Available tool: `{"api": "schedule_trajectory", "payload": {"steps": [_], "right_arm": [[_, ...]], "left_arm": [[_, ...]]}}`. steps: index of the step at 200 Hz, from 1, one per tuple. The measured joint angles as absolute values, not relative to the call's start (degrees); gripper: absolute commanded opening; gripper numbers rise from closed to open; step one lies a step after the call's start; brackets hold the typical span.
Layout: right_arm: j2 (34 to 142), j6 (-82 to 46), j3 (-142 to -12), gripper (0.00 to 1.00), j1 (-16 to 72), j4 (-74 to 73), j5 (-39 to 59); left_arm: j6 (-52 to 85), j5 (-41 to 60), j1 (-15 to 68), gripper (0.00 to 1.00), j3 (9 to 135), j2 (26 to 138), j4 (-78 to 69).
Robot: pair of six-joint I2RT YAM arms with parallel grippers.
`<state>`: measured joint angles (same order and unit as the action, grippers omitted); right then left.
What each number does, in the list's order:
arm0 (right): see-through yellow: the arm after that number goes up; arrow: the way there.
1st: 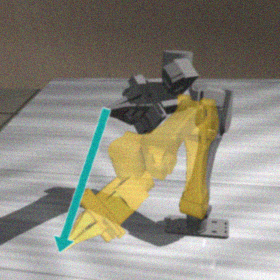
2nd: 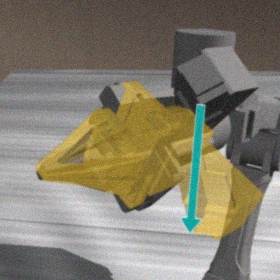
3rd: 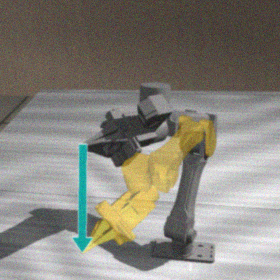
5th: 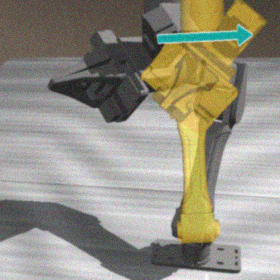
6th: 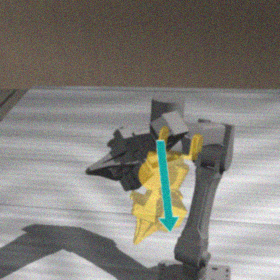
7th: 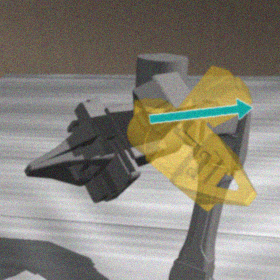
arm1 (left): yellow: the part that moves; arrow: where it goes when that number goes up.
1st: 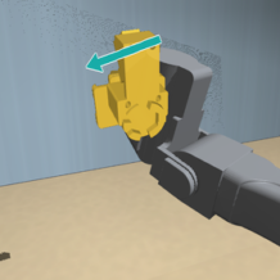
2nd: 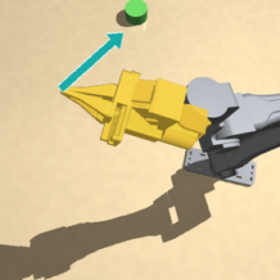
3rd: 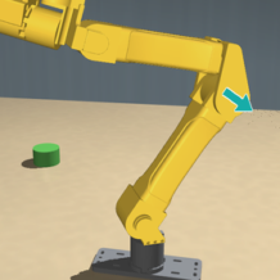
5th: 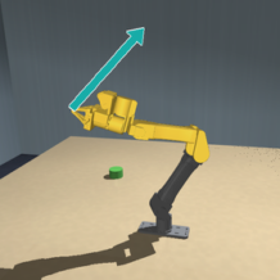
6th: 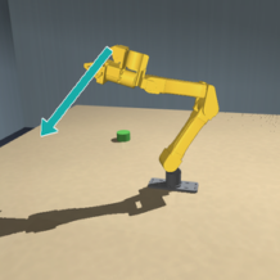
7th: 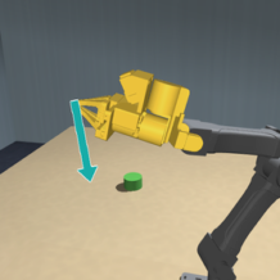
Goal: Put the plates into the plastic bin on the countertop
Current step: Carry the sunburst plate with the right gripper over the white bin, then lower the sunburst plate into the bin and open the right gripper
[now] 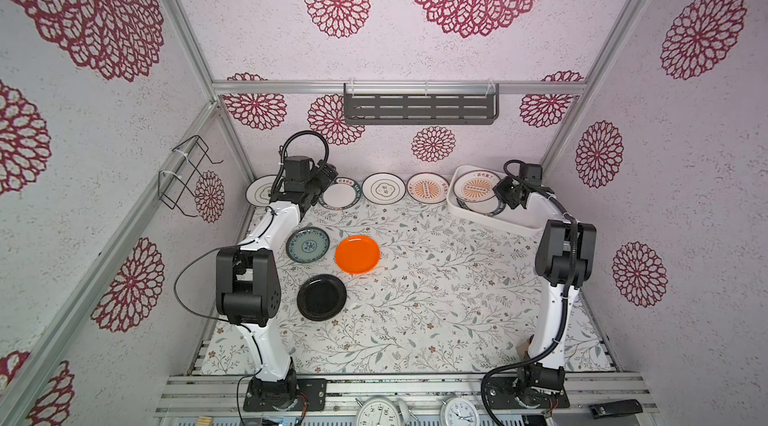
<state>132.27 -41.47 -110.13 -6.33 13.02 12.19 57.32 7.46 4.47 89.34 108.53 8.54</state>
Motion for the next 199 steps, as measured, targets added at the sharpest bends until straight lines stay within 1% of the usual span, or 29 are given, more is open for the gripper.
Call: {"api": "schedule_trajectory", "payload": {"steps": [87,127,142,156,171,190,199], "right_arm": [[133.1,-41.6,-108.7,0.0,-8.0,10.0,12.2],[133.1,-41.7,-107.4,0.04,-8.4,9.0,12.5],[133.1,-42.1,-105.9,0.07,-8.4,7.7,12.8],[133.0,-41.9,-104.8,0.16,-8.5,6.9,13.1],[132.9,-41.6,-103.8,0.21,-8.5,7.4,12.5],[132.9,-41.5,-102.2,0.23,-8.5,8.1,12.2],[132.9,-41.3,-101.9,0.27,-8.5,7.9,12.2]], "left_arm": [[58.8,8.8,4.5,0.97,91.2,110.4,8.0],[59.0,9.4,4.5,0.97,91.0,110.4,7.4],[59.0,9.6,4.5,0.97,90.9,110.4,7.2],[59.0,9.6,4.5,0.97,91.0,110.4,7.0],[59.0,9.8,4.5,0.97,91.2,111.2,6.6],[58.9,10.2,4.5,0.97,92.0,113.8,6.2],[58.9,10.3,4.5,0.97,92.0,114.9,6.3]]}}
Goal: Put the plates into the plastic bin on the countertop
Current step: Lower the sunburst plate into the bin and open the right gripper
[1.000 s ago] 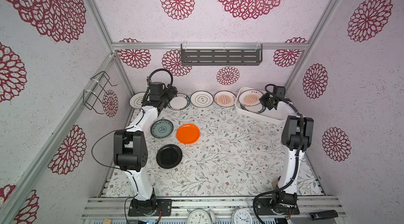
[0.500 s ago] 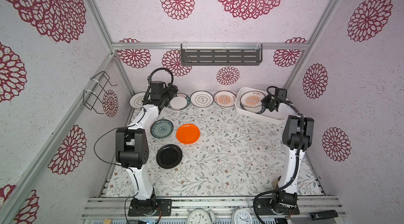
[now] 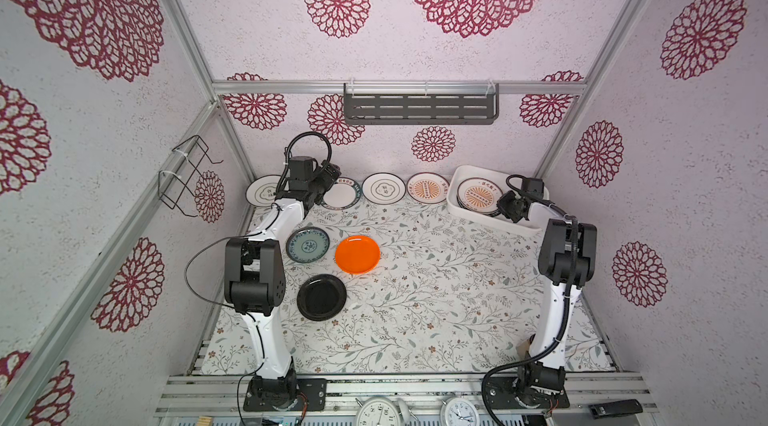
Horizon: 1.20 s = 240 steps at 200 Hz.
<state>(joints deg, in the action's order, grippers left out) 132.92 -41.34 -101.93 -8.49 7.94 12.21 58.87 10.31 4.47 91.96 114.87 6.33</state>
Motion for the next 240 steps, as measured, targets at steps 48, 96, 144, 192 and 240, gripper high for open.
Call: {"api": "schedule_trajectory", "payload": {"steps": [48,96,144,192,240], "right_arm": [[131.6,-40.6,-101.6,0.33,-8.4,8.5,11.7],[129.3,-39.9,-101.6,0.42,-8.4,9.6,10.5],[125.7,-38.6,-101.6,0.59,-8.4,10.8,9.4],[123.9,-38.0,-101.6,0.75,-7.4,8.5,12.4],[123.9,-39.0,-101.6,0.84,-4.6,4.0,16.3]], "left_arm": [[58.6,11.1,4.5,0.97,92.0,117.9,6.8],[57.0,11.3,4.4,0.97,94.5,119.3,8.6],[55.7,10.4,3.9,0.99,96.0,121.6,12.2],[54.6,10.7,2.6,0.99,99.2,126.3,17.1],[54.1,13.1,0.8,0.95,99.5,128.7,18.3]]}}
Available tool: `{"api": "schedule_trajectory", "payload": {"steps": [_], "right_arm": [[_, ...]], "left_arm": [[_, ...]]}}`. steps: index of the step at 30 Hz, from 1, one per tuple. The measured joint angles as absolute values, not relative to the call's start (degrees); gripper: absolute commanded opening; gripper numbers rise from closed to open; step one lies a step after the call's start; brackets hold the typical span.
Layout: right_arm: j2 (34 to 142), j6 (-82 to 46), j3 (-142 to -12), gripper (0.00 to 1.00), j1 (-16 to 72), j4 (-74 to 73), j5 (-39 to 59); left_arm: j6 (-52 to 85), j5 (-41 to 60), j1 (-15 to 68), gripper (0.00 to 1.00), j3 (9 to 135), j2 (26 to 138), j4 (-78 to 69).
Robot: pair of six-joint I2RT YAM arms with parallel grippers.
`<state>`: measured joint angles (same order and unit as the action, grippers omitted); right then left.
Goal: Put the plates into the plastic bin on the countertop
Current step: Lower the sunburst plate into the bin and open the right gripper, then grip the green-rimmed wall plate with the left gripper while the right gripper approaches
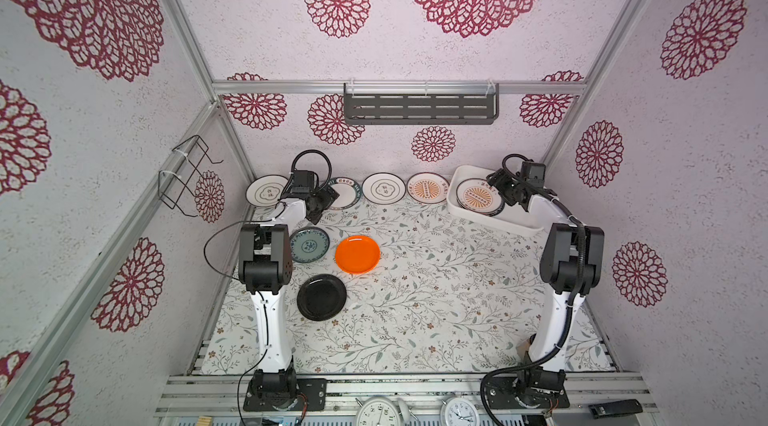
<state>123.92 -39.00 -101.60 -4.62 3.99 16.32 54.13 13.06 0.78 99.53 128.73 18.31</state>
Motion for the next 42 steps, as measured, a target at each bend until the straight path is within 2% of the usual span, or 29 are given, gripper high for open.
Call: {"api": "schedule_trajectory", "payload": {"steps": [7,13,24,33,37,42], "right_arm": [[123.9,-40.1,-101.6,0.86,-3.0,1.0,18.2],[123.9,-40.6,-101.9,0.86,-1.9,1.5,16.1],[122.1,-40.7,-99.8,0.88,0.0,3.8,10.8],[120.0,-40.6,-98.4,0.88,0.1,3.8,9.2],[117.1,-40.6,-93.8,0.9,0.1,3.6,8.8],[111.7,-40.7,-87.5,0.89,0.1,2.9,9.2]], "left_arm": [[54.8,15.9,-0.5,0.91,99.7,132.2,16.3],[58.4,17.7,-1.7,0.79,101.4,135.5,12.5],[66.4,18.3,-2.5,0.53,101.6,139.0,4.0],[67.1,18.3,-2.6,0.22,102.7,140.4,3.7],[67.2,18.6,-2.5,0.07,101.5,140.4,3.0],[67.6,18.5,-2.4,0.01,98.5,138.8,-0.7]]}}
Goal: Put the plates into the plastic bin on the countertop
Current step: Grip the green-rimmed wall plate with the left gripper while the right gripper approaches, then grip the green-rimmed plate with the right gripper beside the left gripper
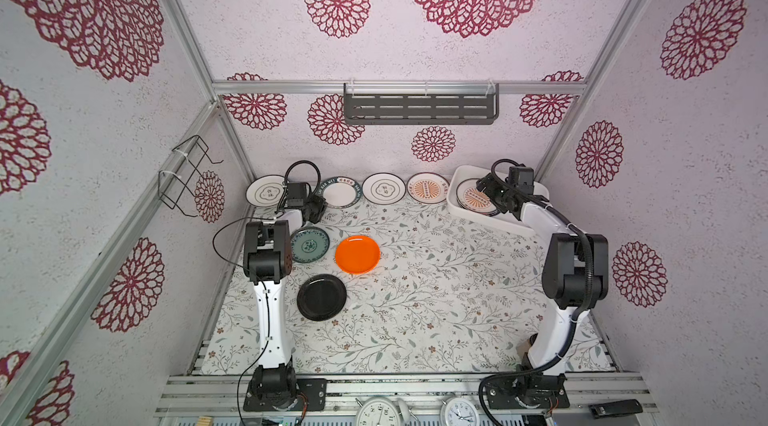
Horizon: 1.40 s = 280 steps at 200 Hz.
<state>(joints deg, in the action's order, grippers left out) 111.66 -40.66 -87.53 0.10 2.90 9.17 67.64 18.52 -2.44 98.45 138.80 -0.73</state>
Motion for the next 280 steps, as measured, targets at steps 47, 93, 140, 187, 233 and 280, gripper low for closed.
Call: {"api": "schedule_trajectory", "payload": {"steps": [47,93,140,187,233,280], "right_arm": [[103.5,-41.7,-80.1,0.89,1.0,-0.1,9.9],[97.5,-42.3,-73.6,0.93,6.0,-0.6,10.3],[95.5,-42.7,-72.7,0.99,15.8,-1.8,9.0],[97.4,-44.5,-74.3,0.98,23.7,-5.4,8.7],[105.1,-45.8,-80.0,0.86,28.9,-8.1,10.0],[110.8,-46.3,-85.5,0.67,31.0,-6.3,13.1]], "left_arm": [[67.4,16.6,-2.5,0.0,84.6,127.7,-2.6],[65.6,18.6,-2.9,0.0,78.6,117.4,-2.2],[62.9,25.1,-3.1,0.0,75.5,108.7,0.6],[59.1,32.6,-2.7,0.0,73.1,102.3,6.3],[54.5,38.8,-1.4,0.0,73.1,99.0,10.7],[49.5,41.5,0.3,0.0,73.1,97.1,13.4]]}}
